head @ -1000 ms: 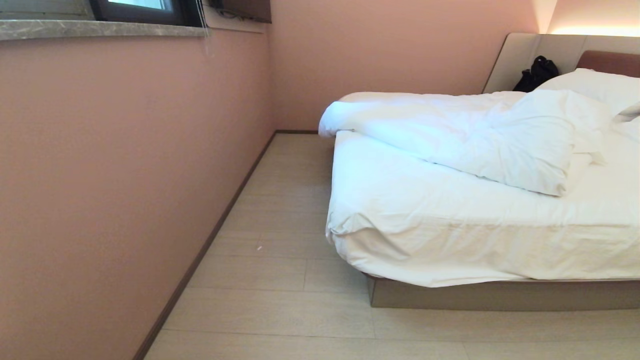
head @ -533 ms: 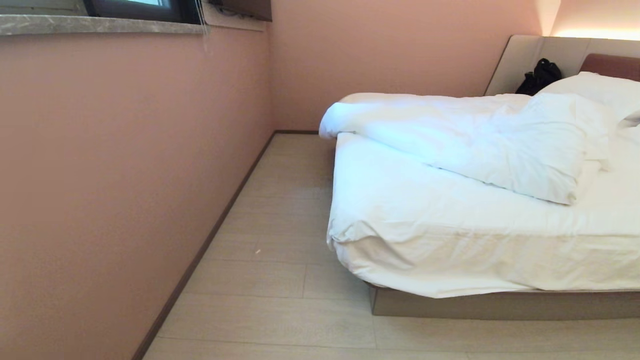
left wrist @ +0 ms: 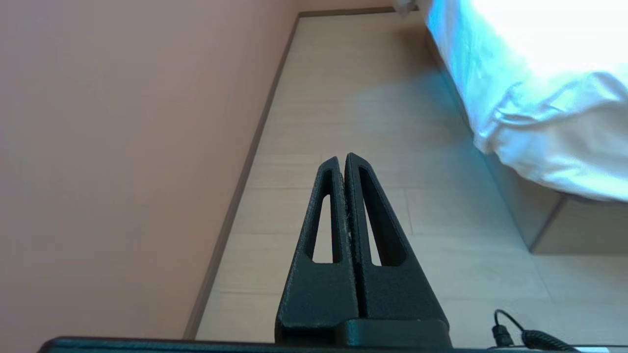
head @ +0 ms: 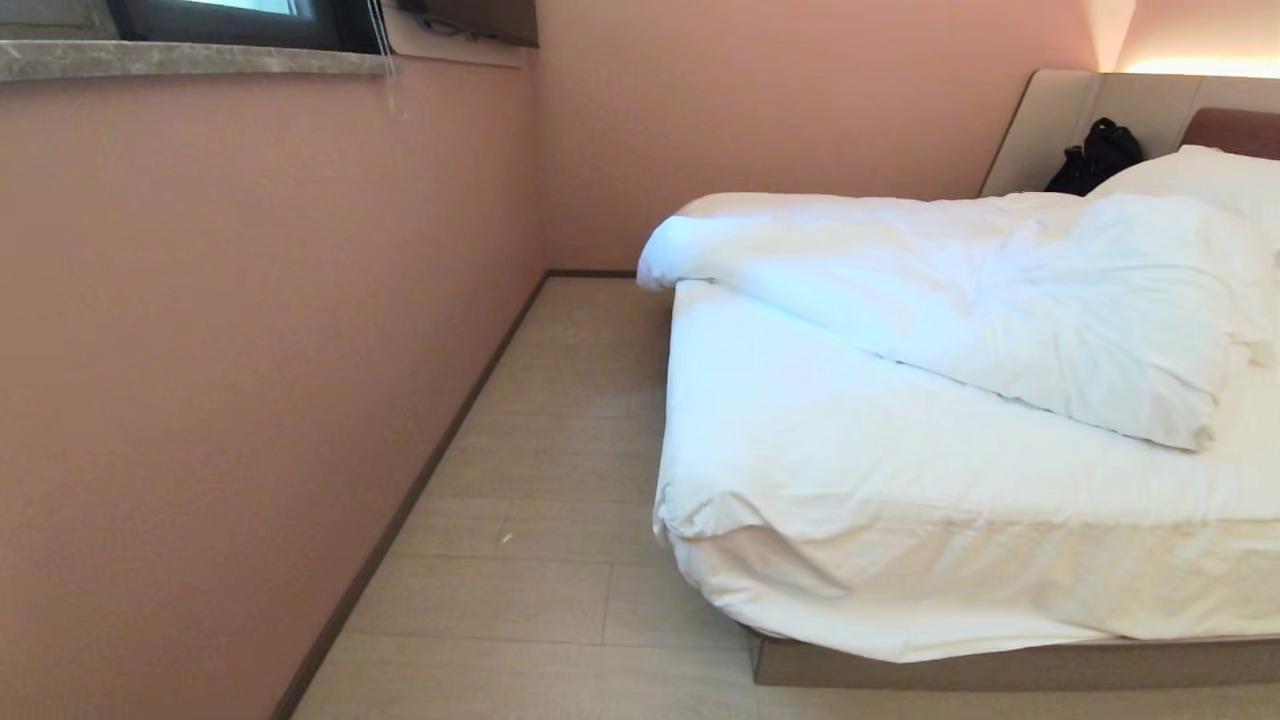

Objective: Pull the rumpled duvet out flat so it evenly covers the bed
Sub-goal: Hold the folded corner of the quilt

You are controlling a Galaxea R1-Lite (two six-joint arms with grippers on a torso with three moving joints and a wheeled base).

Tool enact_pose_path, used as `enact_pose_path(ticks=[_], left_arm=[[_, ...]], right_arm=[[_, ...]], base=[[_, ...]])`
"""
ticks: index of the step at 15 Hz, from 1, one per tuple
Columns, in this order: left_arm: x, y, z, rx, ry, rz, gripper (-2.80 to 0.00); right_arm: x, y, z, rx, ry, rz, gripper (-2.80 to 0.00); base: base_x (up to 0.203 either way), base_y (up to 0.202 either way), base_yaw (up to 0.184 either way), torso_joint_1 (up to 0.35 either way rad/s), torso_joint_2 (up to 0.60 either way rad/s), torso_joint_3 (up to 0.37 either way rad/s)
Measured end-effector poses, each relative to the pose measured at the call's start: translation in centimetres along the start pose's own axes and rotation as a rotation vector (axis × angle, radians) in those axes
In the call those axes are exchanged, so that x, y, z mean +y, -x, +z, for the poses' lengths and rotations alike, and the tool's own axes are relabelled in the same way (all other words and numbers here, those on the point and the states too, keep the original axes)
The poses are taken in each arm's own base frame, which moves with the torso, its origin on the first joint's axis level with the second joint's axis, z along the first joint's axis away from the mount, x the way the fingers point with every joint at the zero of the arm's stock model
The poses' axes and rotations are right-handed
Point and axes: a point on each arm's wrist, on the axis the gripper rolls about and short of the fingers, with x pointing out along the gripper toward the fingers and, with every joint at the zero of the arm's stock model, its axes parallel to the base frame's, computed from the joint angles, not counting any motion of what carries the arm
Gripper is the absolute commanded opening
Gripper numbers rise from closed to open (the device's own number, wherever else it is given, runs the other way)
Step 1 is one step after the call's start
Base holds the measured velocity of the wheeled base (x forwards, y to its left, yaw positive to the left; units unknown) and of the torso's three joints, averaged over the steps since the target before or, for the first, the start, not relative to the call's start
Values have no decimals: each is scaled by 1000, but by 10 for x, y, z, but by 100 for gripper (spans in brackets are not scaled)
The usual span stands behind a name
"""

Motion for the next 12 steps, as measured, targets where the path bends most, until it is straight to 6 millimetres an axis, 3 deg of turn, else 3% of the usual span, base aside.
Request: enact_pose_path(ticks=[12], left_arm=[[0, 0, 0, 1, -5, 0, -280]], right_arm=[[0, 0, 0, 0, 0, -1, -280]], base=[[198, 0, 1, 4, 3, 2]])
